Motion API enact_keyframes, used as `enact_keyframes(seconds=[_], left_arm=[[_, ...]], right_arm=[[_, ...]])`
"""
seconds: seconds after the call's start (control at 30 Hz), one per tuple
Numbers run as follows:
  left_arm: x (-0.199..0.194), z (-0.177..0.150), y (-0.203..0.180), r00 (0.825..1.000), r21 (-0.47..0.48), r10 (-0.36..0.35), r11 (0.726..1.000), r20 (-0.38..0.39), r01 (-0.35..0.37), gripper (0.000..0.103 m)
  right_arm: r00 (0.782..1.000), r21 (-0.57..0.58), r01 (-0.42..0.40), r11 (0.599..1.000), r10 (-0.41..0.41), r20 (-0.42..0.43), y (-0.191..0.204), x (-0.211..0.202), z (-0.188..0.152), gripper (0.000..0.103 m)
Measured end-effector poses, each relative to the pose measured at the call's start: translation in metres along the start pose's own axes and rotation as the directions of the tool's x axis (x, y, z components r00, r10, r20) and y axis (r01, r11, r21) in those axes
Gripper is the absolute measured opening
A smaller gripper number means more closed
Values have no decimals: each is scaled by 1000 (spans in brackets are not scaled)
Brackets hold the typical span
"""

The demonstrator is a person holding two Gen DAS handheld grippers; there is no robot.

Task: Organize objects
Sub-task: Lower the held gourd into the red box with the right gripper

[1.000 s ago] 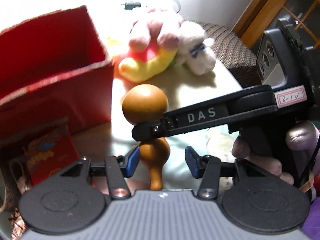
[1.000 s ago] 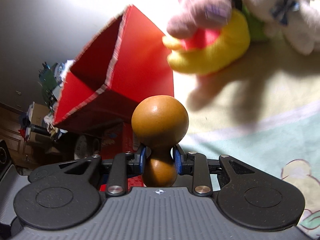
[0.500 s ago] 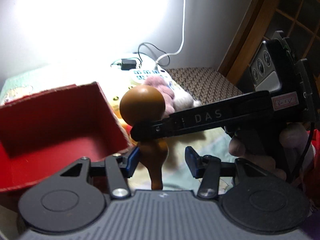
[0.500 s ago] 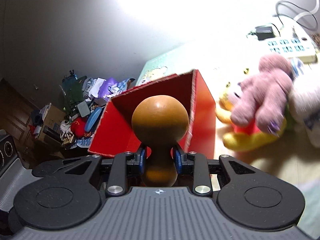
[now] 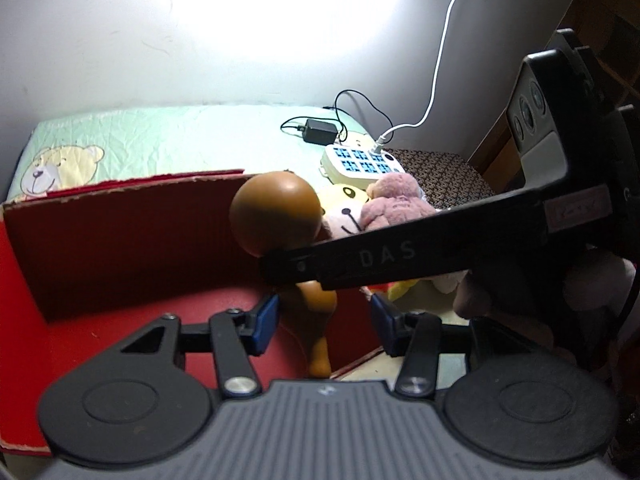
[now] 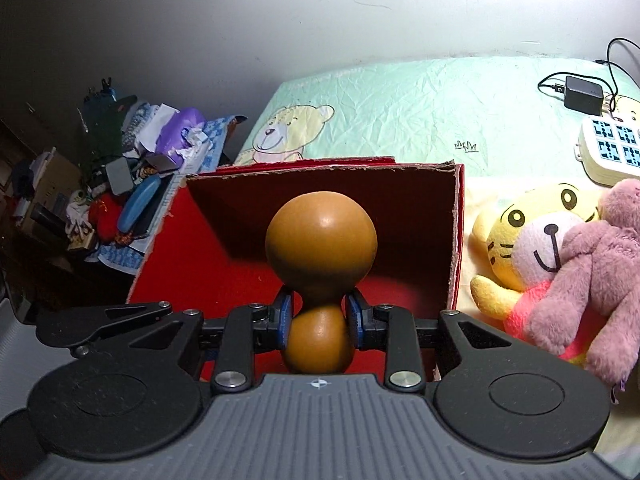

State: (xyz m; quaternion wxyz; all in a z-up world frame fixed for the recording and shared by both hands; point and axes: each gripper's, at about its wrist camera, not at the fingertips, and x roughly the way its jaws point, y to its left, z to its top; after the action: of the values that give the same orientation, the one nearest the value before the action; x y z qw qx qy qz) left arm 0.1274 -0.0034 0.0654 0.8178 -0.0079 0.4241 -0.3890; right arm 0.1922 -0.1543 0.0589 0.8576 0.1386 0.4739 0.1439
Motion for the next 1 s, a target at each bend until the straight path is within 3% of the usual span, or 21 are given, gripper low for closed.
enact_keyframes(seconds=[0.2,0.5,0.77,1.0], left_arm=[[23,4,24,999,-23,-26,999,-41,25,51],[38,3,50,995,-61,-52,997,-90,46,51],[37,-11,74,990,-54,45,997,-134,-53,51],[41,-14,82,976,-51,133,988,-173,-144,52]], right_arm=[[996,37,49,998,-46,-73,-3,30,9,34],[973,-69,176,982,-184,-141,10,66,7,34],[936,-157,254,954,-283,-208,13,97,-1,34],[923,-154,264,952,-296,-248,10,100,1,33]])
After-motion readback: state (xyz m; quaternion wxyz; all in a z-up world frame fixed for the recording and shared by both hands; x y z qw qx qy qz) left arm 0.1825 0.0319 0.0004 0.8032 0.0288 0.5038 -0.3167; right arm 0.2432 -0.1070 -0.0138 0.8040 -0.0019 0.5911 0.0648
